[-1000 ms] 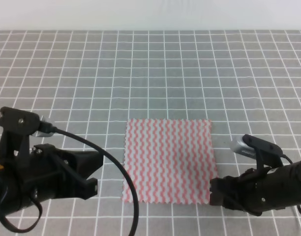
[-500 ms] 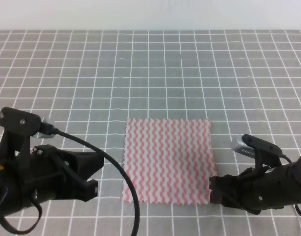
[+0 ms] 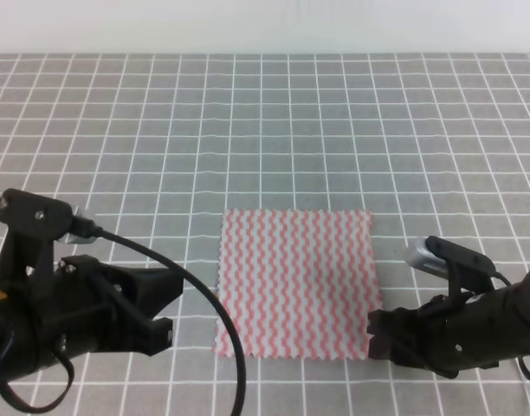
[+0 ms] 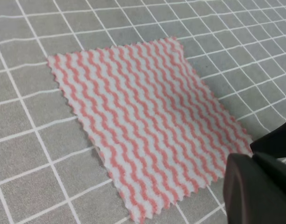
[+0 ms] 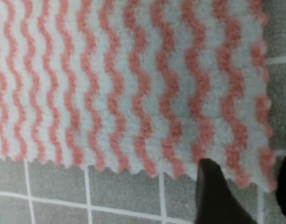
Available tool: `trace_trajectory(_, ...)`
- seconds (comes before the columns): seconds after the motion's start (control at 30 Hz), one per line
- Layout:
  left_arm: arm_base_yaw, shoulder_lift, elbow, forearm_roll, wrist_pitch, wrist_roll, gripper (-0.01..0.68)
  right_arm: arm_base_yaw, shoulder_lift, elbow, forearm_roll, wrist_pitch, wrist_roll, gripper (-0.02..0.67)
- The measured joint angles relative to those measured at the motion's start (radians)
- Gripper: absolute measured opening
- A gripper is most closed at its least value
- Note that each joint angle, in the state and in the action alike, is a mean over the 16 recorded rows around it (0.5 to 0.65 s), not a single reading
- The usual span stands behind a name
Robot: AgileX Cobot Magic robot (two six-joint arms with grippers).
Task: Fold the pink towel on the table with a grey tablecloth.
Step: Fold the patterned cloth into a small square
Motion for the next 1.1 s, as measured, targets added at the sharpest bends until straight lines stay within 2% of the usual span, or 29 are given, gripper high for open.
trace_trajectory(1.1, 0.0, -0.002, 0.0, 0.0, 0.04, 0.002, 0.0, 0.0, 0.04, -0.039, -0.045, 0.023, 0.009, 0.008)
